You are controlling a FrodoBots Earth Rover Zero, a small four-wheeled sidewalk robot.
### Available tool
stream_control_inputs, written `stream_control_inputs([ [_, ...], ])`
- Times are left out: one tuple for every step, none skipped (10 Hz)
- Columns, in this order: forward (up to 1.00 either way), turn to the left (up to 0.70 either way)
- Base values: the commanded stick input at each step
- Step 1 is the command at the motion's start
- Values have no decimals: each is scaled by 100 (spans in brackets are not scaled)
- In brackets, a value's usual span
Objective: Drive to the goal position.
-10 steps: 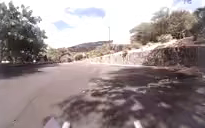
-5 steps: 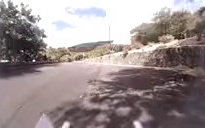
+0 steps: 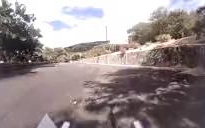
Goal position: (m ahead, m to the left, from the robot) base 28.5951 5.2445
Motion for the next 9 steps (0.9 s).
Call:
stream_control_inputs([
  [50, -7],
  [50, -15],
  [50, -24],
  [50, -25],
  [50, -25],
  [50, -25],
  [50, -25],
  [50, -25],
  [50, -25],
])
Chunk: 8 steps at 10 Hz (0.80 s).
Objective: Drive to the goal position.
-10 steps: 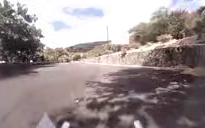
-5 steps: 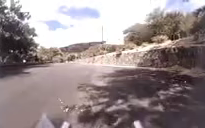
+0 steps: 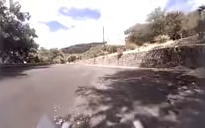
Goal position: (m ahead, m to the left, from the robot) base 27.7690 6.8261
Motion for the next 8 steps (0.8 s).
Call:
stream_control_inputs([
  [50, -25],
  [50, -25],
  [50, -25],
  [50, -25],
  [50, -25],
  [50, -25],
  [50, -25],
  [50, -25],
])
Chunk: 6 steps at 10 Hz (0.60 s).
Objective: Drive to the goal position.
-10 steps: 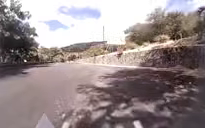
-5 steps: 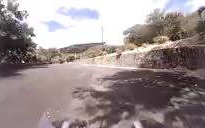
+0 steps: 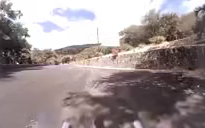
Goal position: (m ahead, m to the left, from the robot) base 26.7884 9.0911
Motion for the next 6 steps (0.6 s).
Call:
stream_control_inputs([
  [50, -25],
  [50, -25],
  [50, -25],
  [50, -25],
  [50, -25],
  [50, -25],
])
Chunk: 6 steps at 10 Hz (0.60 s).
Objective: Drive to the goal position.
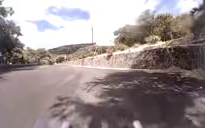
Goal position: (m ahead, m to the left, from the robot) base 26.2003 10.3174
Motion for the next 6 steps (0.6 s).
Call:
stream_control_inputs([
  [50, -25],
  [50, -25],
  [50, -18],
  [50, -9],
  [50, 0],
  [50, 0],
])
